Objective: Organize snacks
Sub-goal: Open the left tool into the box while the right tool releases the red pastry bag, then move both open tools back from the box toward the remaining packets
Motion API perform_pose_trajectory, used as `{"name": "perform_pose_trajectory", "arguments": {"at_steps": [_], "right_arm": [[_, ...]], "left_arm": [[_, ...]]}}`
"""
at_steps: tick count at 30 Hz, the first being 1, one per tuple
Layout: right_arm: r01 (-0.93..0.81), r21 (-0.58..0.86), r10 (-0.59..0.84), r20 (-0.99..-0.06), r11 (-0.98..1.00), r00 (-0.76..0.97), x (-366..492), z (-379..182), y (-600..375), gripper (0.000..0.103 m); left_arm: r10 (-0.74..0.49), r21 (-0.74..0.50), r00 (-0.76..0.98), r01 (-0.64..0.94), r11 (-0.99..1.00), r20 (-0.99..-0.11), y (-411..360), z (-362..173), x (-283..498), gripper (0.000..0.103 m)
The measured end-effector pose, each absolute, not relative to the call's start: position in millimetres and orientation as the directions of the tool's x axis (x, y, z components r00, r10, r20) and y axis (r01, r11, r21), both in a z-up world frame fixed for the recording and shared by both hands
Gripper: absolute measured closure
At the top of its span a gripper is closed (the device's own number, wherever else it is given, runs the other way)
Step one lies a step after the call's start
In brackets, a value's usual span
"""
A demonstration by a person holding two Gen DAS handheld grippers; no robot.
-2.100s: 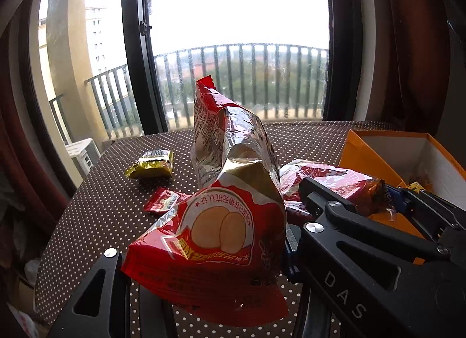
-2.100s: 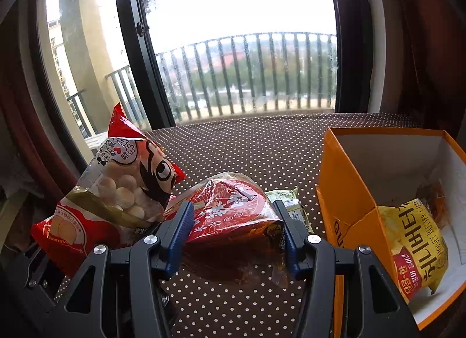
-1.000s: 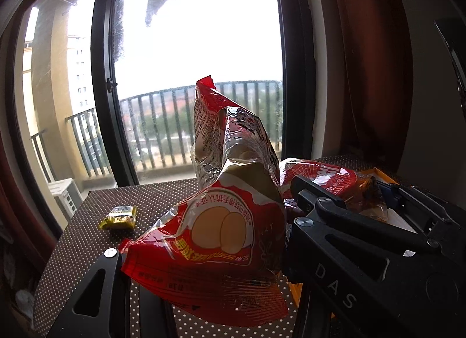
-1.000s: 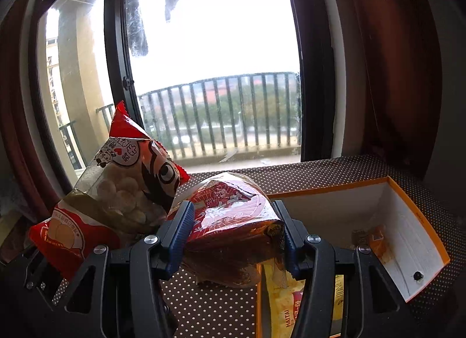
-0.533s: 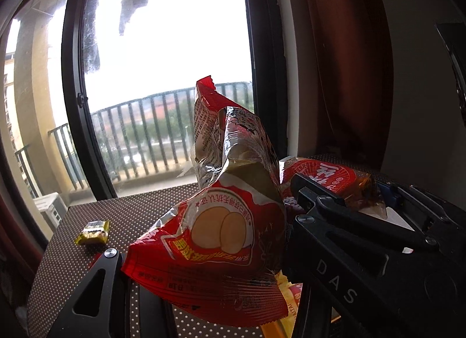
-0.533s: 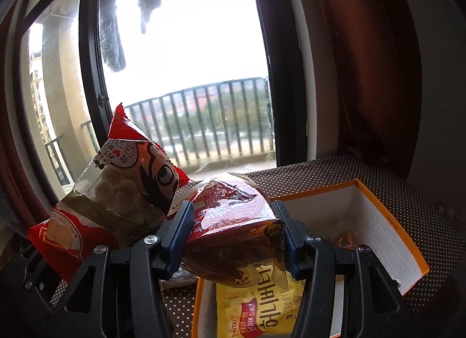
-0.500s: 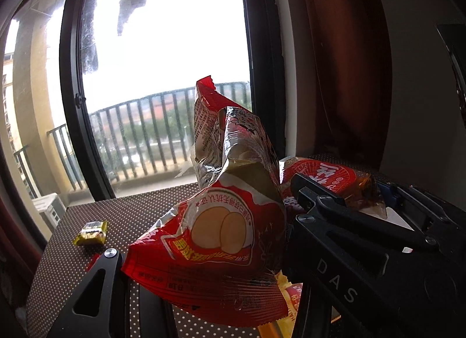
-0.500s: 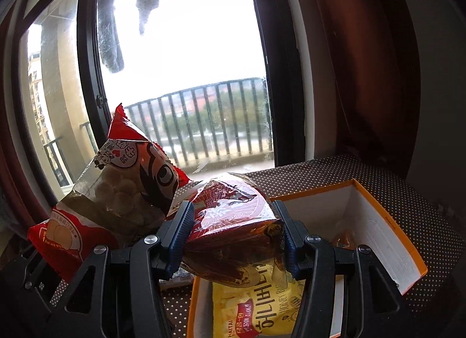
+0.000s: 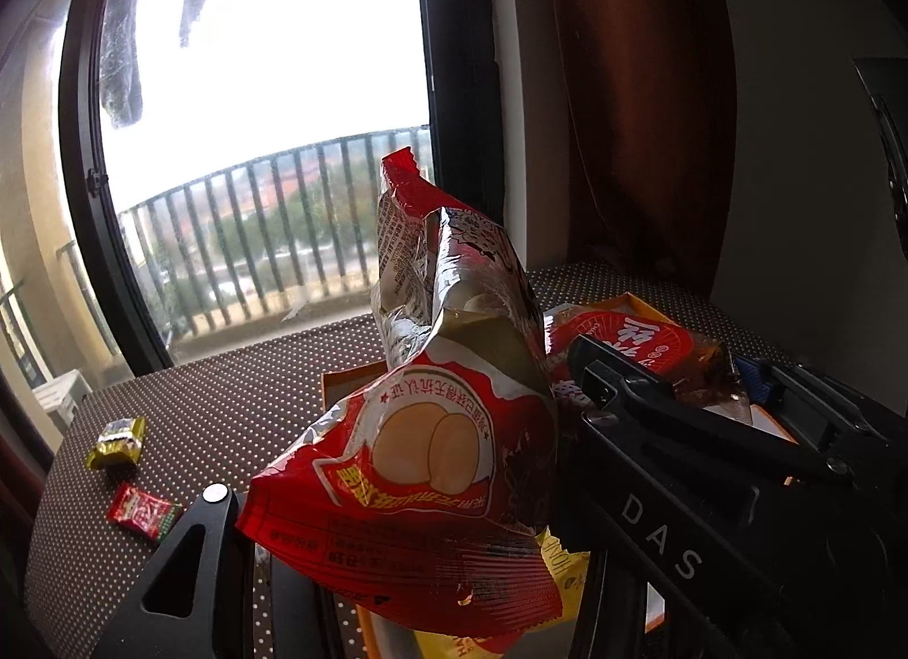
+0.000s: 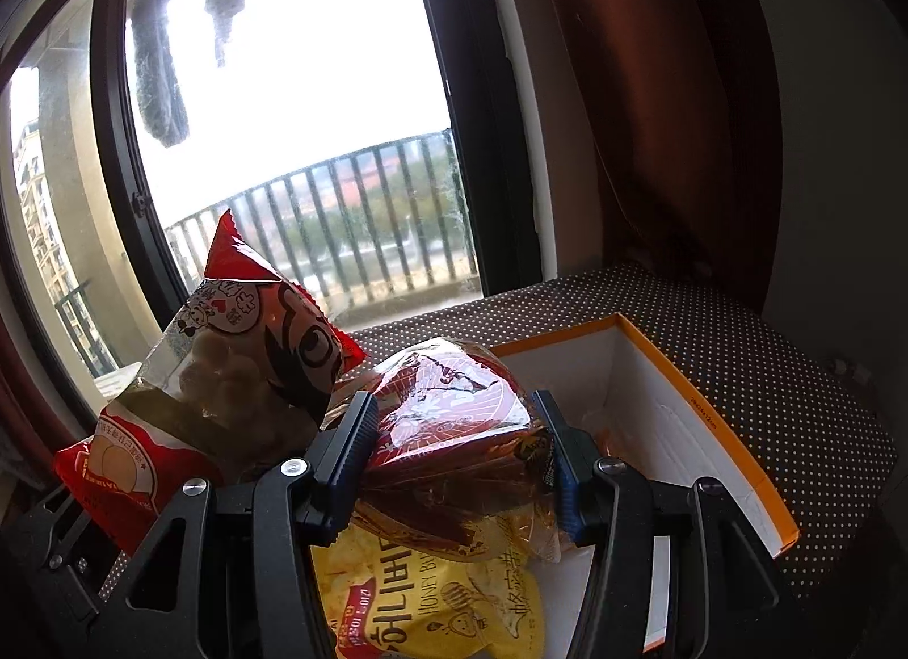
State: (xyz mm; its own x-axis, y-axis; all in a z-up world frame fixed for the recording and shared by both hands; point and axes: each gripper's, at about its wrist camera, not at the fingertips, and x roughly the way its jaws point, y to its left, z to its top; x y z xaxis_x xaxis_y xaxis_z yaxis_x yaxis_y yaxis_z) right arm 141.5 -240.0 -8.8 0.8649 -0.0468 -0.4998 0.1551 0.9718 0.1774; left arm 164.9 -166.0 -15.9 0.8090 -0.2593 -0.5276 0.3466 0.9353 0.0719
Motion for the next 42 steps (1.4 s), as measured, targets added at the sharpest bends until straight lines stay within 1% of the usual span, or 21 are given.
{"name": "perform_pose_trajectory", "arguments": {"at_steps": [10,15,16,17,19,20,22,24,27,29,32,34,36,38,42], "right_arm": [[0.239,0.198,-0.090,-0.561,0.951,0.823,160,-33,-279,0.045],[0.285,0.200,-0.121,-0.580,0.938,0.805,174,-43,-292,0.046],[0.292,0.202,-0.125,-0.583,0.935,0.803,175,-45,-296,0.051],[0.308,0.196,-0.144,-0.578,0.931,0.803,173,-46,-300,0.072],[0.323,0.203,-0.152,-0.581,0.924,0.800,175,-43,-308,0.074],[0.329,0.217,-0.149,-0.583,0.919,0.799,177,-43,-313,0.074],[0.334,0.222,-0.144,-0.595,0.916,0.791,182,-47,-320,0.074],[0.327,0.233,-0.125,-0.609,0.916,0.783,189,-51,-325,0.074],[0.309,0.238,-0.102,-0.619,0.921,0.779,195,-53,-317,0.074],[0.291,0.252,-0.077,-0.620,0.923,0.781,194,-56,-324,0.074],[0.268,0.252,-0.056,-0.624,0.930,0.780,195,-58,-324,0.074],[0.256,0.244,-0.048,-0.630,0.935,0.775,194,-57,-320,0.065],[0.246,0.248,-0.039,-0.625,0.937,0.779,189,-56,-316,0.035],[0.249,0.238,-0.054,-0.611,0.939,0.790,178,-54,-317,0.026],[0.239,0.218,-0.060,-0.608,0.946,0.792,171,-51,-316,0.022]], "left_arm": [[-0.278,0.106,0.738,0.426,0.898,-0.615,-212,-39,185,0.054],[-0.271,0.106,0.682,0.457,0.883,-0.679,-228,-49,199,0.049],[-0.261,0.101,0.666,0.453,0.886,-0.699,-228,-52,205,0.046],[-0.249,0.094,0.654,0.443,0.892,-0.715,-228,-55,209,0.041],[-0.244,0.062,0.628,0.424,0.903,-0.739,-225,-57,216,0.036],[-0.251,0.041,0.605,0.425,0.904,-0.756,-221,-57,220,0.029],[-0.264,0.023,0.591,0.433,0.901,-0.762,-218,-56,223,0.019],[-0.243,0.059,0.624,0.422,0.905,-0.743,-216,-53,219,0.017],[-0.223,0.110,0.663,0.421,0.901,-0.715,-215,-48,211,0.011],[-0.217,0.122,0.679,0.415,0.902,-0.701,-211,-43,204,0.005],[-0.220,0.118,0.688,0.408,0.905,-0.692,-207,-39,197,0.004],[-0.216,0.119,0.693,0.401,0.908,-0.688,-202,-41,193,0.004],[-0.214,0.112,0.697,0.391,0.914,-0.684,-195,-39,191,0.004],[-0.211,0.108,0.700,0.382,0.918,-0.682,-193,-38,186,0.004],[-0.222,0.089,0.710,0.373,0.924,-0.668,-181,-32,179,0.004]]}}
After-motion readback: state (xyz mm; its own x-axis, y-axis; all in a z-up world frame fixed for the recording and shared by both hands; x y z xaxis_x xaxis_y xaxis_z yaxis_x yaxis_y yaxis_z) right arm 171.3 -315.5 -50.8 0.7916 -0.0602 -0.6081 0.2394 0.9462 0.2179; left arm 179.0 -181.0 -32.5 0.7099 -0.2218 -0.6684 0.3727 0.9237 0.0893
